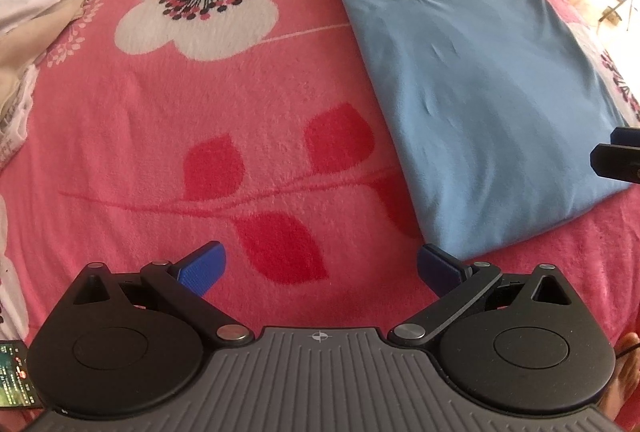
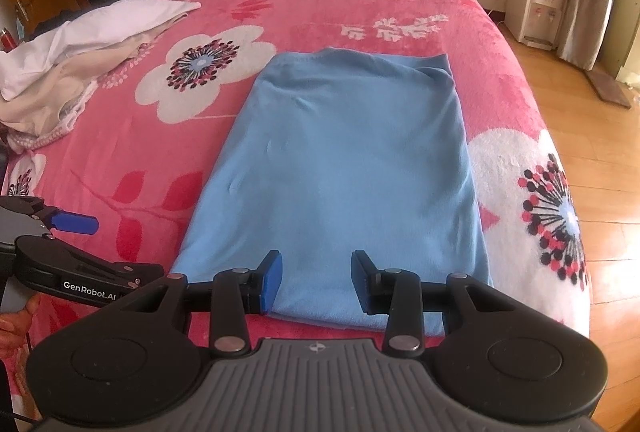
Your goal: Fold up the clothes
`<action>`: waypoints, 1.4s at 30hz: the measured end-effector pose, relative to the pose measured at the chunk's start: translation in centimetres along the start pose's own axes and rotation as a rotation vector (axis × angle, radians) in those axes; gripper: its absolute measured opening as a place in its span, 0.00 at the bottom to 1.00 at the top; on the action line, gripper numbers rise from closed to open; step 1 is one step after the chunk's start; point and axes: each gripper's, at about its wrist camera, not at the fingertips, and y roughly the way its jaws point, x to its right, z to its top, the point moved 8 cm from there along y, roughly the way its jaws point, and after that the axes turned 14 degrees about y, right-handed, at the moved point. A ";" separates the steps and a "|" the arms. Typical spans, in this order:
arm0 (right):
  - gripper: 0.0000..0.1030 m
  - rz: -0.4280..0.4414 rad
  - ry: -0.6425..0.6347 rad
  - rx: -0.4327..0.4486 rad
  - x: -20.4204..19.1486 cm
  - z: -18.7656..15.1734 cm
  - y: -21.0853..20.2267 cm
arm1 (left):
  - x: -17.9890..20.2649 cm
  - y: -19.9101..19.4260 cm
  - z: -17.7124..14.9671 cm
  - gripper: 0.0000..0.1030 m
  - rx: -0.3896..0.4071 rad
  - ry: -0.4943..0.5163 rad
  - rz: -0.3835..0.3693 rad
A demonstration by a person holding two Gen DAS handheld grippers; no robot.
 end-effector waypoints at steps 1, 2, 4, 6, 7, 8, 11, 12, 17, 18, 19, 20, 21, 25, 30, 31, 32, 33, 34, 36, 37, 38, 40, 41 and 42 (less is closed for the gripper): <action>0.40 -0.001 0.000 0.005 0.1 0.2 0.1 | 0.1 0.0 0.4 1.00 0.009 0.001 0.000; 0.40 -0.003 0.000 0.010 0.2 0.4 0.1 | 0.1 0.0 0.7 1.00 0.018 0.002 -0.001; 0.40 -0.014 0.007 0.036 0.7 1.2 0.2 | 0.2 0.0 1.4 1.00 0.036 0.003 -0.002; 0.40 -0.032 0.021 0.067 1.5 2.2 0.3 | 0.5 0.1 2.5 1.00 0.064 0.004 -0.039; 0.40 -0.042 0.031 0.082 2.0 2.8 0.4 | 0.6 0.1 3.2 1.00 0.077 0.004 -0.060; 0.39 -0.049 0.038 0.097 2.5 3.5 0.5 | 0.8 0.2 3.8 1.00 0.088 0.004 -0.080; 0.39 -0.061 0.048 0.154 3.7 5.7 0.8 | 1.2 0.6 5.9 1.00 0.122 0.002 -0.086; 0.39 -0.062 0.046 0.173 4.0 6.4 0.9 | 1.4 0.8 6.7 1.00 0.139 0.005 -0.077; 0.38 -0.055 0.040 0.228 4.9 9.7 2.6 | 2.1 2.0 9.7 1.00 0.199 0.070 -0.012; 0.38 -0.049 0.045 0.226 5.0 10.2 3.1 | 2.2 2.3 10.0 1.00 0.198 0.079 -0.005; 0.38 -0.042 0.049 0.224 5.0 10.5 3.6 | 2.3 2.7 10.1 1.00 0.197 0.086 -0.002; 0.37 -0.034 0.053 0.221 5.0 10.9 4.0 | 2.4 2.9 10.1 1.00 0.193 0.091 -0.004; 0.37 -0.026 0.057 0.217 5.0 11.2 4.5 | 2.5 3.2 10.1 1.00 0.189 0.095 -0.007; 0.37 -0.006 0.050 0.216 4.5 12.2 6.0 | 2.9 3.8 9.9 1.00 0.187 0.104 -0.017; 0.23 0.020 0.076 0.182 4.3 13.1 7.9 | 2.9 4.2 9.9 1.00 0.188 0.099 -0.031; 0.23 0.039 0.072 0.169 3.9 13.1 8.2 | 2.9 4.3 9.9 1.00 0.187 0.095 -0.035; 0.23 0.062 0.065 0.154 3.3 13.1 8.5 | 2.9 4.4 9.9 1.00 0.188 0.091 -0.038; 0.22 0.085 0.058 0.139 2.7 13.1 8.8 | 2.8 4.5 9.8 1.00 0.190 0.085 -0.040; 0.22 0.109 0.051 0.124 2.0 13.1 9.2 | 2.8 4.5 9.8 1.00 0.192 0.079 -0.042; 0.22 0.155 0.036 0.094 0.8 13.1 9.7 | 2.7 4.6 9.6 1.00 0.193 0.061 -0.047; 0.22 0.178 0.013 0.078 -0.1 13.0 10.1 | 2.7 4.6 9.6 1.00 0.192 0.051 -0.049; 0.22 0.198 -0.022 0.061 -1.2 12.9 10.5 | 2.7 4.7 9.5 1.00 0.191 0.042 -0.050; 0.22 0.225 -0.084 0.030 -3.2 12.7 11.8 | 2.6 4.7 9.5 1.00 0.193 0.035 -0.050; 0.22 0.233 -0.088 0.026 -3.5 12.9 12.1 | 2.6 4.7 9.4 1.00 0.195 0.034 -0.050; 0.22 0.240 -0.083 0.027 -3.7 13.1 12.3 | 2.6 4.7 9.4 1.00 0.197 0.033 -0.051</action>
